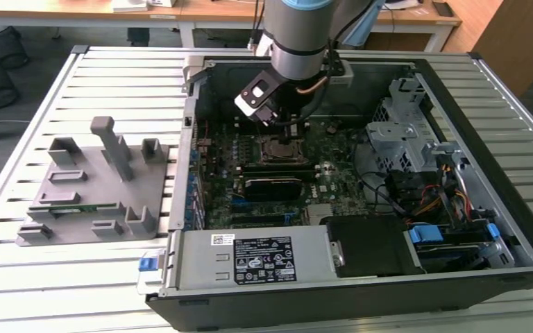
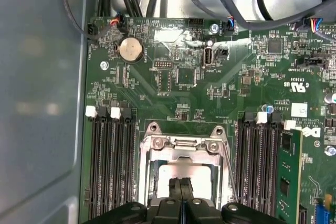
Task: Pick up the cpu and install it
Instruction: 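Close the cpu cover, then install the first cpu locking lever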
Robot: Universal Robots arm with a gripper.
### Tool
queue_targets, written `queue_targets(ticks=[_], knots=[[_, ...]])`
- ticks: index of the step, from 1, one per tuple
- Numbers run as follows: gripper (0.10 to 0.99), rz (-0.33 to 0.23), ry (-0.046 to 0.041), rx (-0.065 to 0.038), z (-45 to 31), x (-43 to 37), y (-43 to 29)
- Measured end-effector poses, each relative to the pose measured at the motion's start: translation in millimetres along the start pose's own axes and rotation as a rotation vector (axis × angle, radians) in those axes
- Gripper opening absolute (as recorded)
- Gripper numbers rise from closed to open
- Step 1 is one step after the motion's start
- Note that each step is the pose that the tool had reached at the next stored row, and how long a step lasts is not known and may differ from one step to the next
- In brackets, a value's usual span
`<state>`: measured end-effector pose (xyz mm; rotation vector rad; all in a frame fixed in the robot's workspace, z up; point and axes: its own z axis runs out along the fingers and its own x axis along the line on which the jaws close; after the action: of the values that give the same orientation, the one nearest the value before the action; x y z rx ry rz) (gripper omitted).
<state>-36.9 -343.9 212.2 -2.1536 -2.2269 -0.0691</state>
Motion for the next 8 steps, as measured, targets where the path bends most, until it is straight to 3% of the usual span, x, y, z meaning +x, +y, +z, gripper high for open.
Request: queue_targets(ticks=[8], knots=[[0.106, 0.0, -0.0002, 0.0, -0.9, 0.0, 2.3]])
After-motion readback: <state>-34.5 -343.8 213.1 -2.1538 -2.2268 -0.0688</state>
